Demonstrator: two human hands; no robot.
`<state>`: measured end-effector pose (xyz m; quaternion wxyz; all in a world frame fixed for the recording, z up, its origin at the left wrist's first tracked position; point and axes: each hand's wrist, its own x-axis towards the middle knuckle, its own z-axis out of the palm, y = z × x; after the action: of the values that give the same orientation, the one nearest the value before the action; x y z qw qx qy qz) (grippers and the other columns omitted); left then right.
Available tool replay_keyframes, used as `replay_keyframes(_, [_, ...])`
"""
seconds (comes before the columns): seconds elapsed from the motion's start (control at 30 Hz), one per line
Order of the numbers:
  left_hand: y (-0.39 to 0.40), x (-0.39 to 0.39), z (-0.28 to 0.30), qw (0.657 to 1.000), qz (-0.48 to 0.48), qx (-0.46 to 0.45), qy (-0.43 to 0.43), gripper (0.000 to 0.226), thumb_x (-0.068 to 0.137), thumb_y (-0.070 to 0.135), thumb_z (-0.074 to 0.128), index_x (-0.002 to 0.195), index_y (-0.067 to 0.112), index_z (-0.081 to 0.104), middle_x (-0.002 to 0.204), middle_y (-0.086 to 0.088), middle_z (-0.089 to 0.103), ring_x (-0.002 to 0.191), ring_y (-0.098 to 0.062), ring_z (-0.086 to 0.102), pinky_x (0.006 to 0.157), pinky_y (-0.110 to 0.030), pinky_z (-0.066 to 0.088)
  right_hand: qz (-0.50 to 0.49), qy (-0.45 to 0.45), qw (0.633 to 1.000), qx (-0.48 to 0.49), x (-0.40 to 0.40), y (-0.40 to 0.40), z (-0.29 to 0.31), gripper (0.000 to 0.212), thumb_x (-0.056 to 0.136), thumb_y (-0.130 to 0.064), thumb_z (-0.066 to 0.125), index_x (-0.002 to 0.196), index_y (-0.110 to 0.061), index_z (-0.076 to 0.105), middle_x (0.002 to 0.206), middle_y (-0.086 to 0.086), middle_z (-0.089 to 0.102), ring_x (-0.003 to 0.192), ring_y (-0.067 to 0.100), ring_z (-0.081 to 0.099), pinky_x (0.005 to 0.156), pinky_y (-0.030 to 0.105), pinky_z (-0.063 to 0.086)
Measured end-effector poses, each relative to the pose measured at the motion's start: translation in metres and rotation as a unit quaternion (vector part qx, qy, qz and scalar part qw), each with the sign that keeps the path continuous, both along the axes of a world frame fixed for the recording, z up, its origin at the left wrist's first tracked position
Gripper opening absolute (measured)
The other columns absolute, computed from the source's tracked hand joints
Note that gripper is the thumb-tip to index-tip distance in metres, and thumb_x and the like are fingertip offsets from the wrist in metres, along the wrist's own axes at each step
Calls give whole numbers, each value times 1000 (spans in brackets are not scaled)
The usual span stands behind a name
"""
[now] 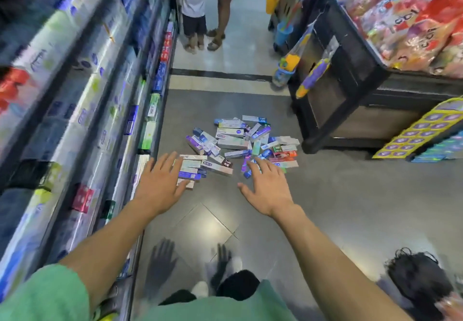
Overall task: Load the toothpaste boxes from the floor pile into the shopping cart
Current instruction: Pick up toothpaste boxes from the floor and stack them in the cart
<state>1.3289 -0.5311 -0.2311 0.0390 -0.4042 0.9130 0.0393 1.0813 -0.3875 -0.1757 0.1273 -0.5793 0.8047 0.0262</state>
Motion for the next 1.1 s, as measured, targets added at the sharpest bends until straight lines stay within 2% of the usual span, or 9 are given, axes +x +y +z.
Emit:
replay_keyframes(0.1, [-26, 5, -16, 999, 39, 10, -10, 74, 96, 56, 30, 145, 5, 52, 149, -16, 51, 135, -35, 50, 111, -55, 37, 37, -5, 999, 17, -12, -49, -15, 72, 99, -60, 40, 156, -19, 28, 165, 9, 24, 151, 29, 20, 124, 44, 16])
replay_keyframes(0.23, [-64, -6, -30, 997, 80, 6, -11, 68, 100, 51, 47, 154, 9, 39, 159, -11, 40, 145, -30, 38, 120, -51, 28, 69, -16, 997, 27, -36, -115, -40, 73, 99, -62, 39, 157, -20, 26, 165, 7, 24, 151, 29, 21, 124, 45, 18])
replay_keyframes(0.33, [-96, -20, -35, 993, 102, 28, -55, 70, 103, 56, 30, 159, 14, 25, 164, -7, 29, 151, -25, 27, 122, -47, 21, 101, -23, 994, 44, -54, -162, -57, 73, 99, -61, 40, 157, -20, 27, 164, 8, 25, 150, 29, 22, 122, 45, 18])
replay_keyframes(0.43, [-127, -35, -47, 990, 133, 27, -35, 76, 98, 59, 18, 157, 13, 33, 160, -10, 37, 147, -28, 34, 121, -49, 25, 125, -29, 990, 55, -67, -210, -74, 74, 99, -61, 40, 157, -18, 25, 164, 9, 25, 150, 30, 22, 122, 45, 18])
replay_keyframes(0.57, [-167, -49, -70, 983, 176, 44, -29, 68, 104, 53, 28, 158, 13, 29, 165, -8, 29, 151, -29, 29, 123, -49, 18, 176, -30, 981, 69, -77, -265, -104, 74, 99, -60, 41, 158, -19, 25, 165, 10, 24, 150, 30, 22, 122, 43, 20])
replay_keyframes(0.67, [-194, -46, -95, 979, 200, 37, 5, 71, 98, 55, 30, 148, 8, 48, 155, -12, 46, 140, -32, 46, 115, -50, 29, 197, -32, 976, 90, -81, -301, -141, 75, 98, -60, 42, 158, -18, 25, 165, 11, 23, 150, 31, 21, 122, 43, 17])
replay_keyframes(0.8, [-227, -31, -179, 984, 176, 36, 10, 70, 95, 52, 35, 140, 2, 55, 144, -19, 56, 128, -37, 56, 107, -56, 43, 193, -43, 976, 91, -71, -340, -222, 73, 97, -58, 45, 154, -16, 32, 163, 12, 29, 147, 33, 27, 122, 43, 21])
replay_keyframes(1.0, [-258, -22, -378, 986, 163, 23, 15, 66, 95, 51, 39, 140, 5, 53, 145, -16, 54, 132, -34, 52, 110, -55, 38, 177, -66, 979, 77, -54, -371, -411, 78, 91, -62, 34, 155, -17, 31, 162, 11, 29, 148, 32, 26, 123, 44, 19])
replay_keyframes(1.1, [-270, -17, -484, 990, 135, 25, 17, 68, 94, 50, 33, 140, 5, 54, 145, -17, 54, 132, -36, 53, 110, -55, 37, 179, -62, 980, 61, -55, -377, -521, 85, 85, -66, 25, 151, -15, 38, 159, 13, 36, 145, 35, 32, 121, 46, 26])
